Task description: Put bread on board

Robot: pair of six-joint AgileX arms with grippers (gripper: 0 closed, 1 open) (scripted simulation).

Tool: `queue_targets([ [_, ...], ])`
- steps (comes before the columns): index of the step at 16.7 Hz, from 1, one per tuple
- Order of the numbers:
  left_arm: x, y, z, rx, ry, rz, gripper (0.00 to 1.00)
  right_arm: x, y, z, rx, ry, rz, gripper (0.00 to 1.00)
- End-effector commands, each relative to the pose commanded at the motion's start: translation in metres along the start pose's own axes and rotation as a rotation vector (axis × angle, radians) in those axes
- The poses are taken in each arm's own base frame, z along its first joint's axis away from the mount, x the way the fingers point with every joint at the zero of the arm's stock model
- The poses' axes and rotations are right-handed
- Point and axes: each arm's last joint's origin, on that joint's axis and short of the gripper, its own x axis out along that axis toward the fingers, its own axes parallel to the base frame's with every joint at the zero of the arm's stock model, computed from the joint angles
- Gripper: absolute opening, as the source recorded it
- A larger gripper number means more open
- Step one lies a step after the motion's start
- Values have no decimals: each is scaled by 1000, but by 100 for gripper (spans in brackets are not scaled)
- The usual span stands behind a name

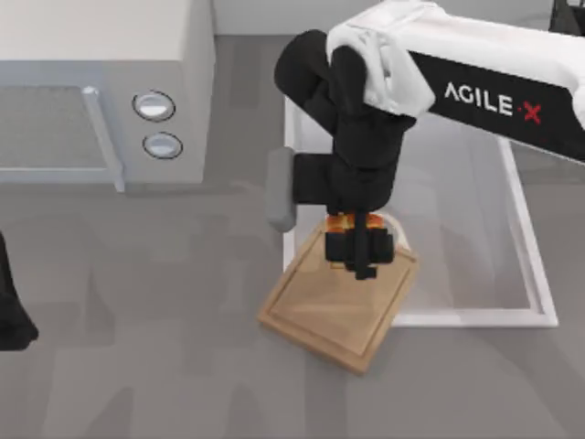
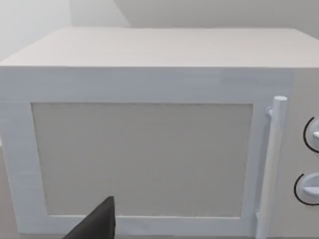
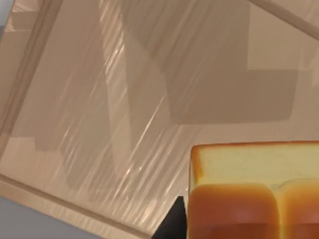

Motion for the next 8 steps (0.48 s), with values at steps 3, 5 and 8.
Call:
queue_targets([
  [3, 0, 0, 0, 0, 0, 0, 100, 9, 0, 0, 1, 2, 3, 0],
  [5, 0, 0, 0, 0, 0, 0, 100, 13, 0, 0, 0, -2, -1, 0],
  [8, 0, 0, 0, 0, 0, 0, 100, 20, 0, 0, -1, -7, -8, 0],
])
